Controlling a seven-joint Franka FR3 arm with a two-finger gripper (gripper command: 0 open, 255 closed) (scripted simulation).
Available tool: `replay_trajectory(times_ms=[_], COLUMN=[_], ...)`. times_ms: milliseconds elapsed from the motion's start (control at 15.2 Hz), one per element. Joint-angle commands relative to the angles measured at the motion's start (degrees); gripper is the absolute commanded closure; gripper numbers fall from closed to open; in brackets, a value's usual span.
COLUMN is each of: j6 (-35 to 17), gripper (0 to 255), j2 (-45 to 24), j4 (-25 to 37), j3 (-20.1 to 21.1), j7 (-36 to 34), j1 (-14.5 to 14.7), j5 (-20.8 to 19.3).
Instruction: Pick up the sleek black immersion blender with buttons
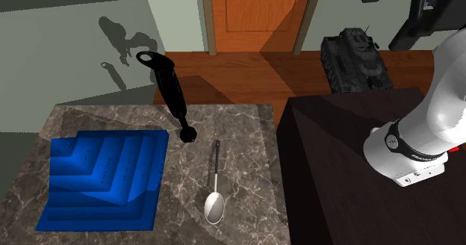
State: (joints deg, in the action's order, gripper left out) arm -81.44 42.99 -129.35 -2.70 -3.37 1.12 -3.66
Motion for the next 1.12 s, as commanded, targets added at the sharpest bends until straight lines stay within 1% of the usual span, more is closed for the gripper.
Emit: replay_trajectory(times_ms=[0,264,528,792,1056], j6=[0.0,-5.0,-9.3,-12.7,-15.1], gripper=[0,0,0,0,0], j2=[0.0,-7.3,-15.2,-23.6,-32.4], j4=[0.0,2.5,6.2,11.2,17.4], j3=[0.0,-3.1,-5.9,-8.5,-10.8], j7=[0.0,3.2,6.6,10.2,13.9], j1=[0.0,-0.2,-0.3,-0.3,-0.5], j5=[0.0,-0.8,-0.7,0.3,2.2])
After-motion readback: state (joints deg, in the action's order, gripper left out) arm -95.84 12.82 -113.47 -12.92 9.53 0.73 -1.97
